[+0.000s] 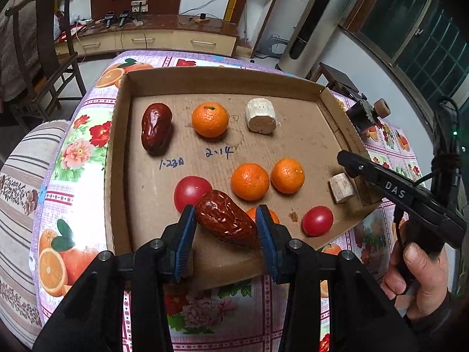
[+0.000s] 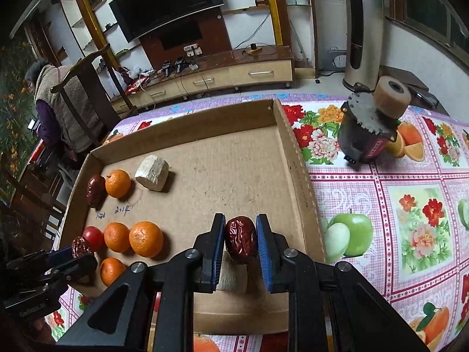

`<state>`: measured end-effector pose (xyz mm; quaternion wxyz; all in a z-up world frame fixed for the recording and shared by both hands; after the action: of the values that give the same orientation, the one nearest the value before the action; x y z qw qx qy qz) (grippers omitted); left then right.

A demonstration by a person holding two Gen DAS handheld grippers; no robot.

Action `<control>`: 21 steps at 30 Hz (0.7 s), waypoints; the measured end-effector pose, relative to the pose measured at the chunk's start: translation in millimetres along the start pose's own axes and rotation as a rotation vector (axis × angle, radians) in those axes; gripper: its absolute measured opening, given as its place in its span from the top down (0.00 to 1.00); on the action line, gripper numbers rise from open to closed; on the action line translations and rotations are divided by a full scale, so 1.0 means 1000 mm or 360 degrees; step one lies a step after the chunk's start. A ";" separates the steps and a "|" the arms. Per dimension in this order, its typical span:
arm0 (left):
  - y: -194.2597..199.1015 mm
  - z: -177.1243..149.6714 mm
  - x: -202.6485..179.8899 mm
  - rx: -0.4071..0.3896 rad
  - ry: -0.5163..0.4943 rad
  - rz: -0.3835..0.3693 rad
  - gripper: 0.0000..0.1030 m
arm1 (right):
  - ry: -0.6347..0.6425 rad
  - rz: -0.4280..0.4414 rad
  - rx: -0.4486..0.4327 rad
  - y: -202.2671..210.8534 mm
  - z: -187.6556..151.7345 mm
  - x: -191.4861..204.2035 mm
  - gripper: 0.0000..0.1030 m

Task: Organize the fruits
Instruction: 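Carry both dates over the cardboard box, then open the left tool to drop its date while the right tool releases its date into the box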

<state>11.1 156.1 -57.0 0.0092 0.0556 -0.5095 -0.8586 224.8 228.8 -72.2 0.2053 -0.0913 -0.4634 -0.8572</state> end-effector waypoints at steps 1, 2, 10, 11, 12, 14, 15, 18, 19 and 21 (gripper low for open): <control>0.000 0.000 0.000 -0.0001 0.0004 -0.0007 0.61 | -0.0004 0.0003 -0.0001 -0.001 0.000 -0.001 0.78; 0.000 0.000 0.001 0.0000 0.0010 -0.0017 0.61 | -0.0008 0.0001 0.0000 -0.001 0.000 -0.001 0.78; -0.001 -0.002 0.004 0.0006 0.0028 -0.0057 0.46 | -0.0027 0.0022 0.0009 -0.005 -0.001 -0.003 0.62; -0.001 -0.003 0.004 0.0008 0.0029 -0.0063 0.46 | -0.0027 0.0025 0.0009 -0.005 -0.001 -0.002 0.62; -0.002 -0.003 0.004 0.0010 0.0028 -0.0063 0.46 | -0.0023 0.0027 0.0006 -0.004 -0.002 -0.002 0.62; -0.002 -0.005 0.004 0.0016 0.0025 -0.0067 0.46 | -0.0013 0.0030 -0.0002 0.000 -0.002 -0.001 0.62; -0.002 -0.006 0.004 0.0016 0.0022 -0.0071 0.46 | -0.0011 0.0033 -0.0006 0.003 -0.003 -0.002 0.62; 0.001 -0.007 0.003 0.0010 0.0012 -0.0067 0.46 | -0.0004 0.0042 -0.0033 0.014 -0.004 -0.002 0.62; 0.002 -0.007 0.003 0.0006 0.0008 -0.0062 0.46 | -0.0002 0.0042 -0.0040 0.017 -0.004 -0.001 0.62; 0.007 -0.007 0.002 -0.0008 -0.0004 -0.0052 0.46 | 0.0003 0.0058 -0.0050 0.025 -0.005 -0.001 0.62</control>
<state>9.6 146.6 -54.8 -0.0054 0.0629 -0.5064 -0.8600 236.5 212.8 -56.4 0.2199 -0.1020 -0.4479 -0.8606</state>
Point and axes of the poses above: each gripper's, at about its wrist camera, not at the fingertips, and y roughly against the way its jaws point, x to its left, z to its top, the point moved 2 cm from there along -y, roughly the way its jaws point, and after that the axes turned 10 degrees about z, right-handed, at the moved point
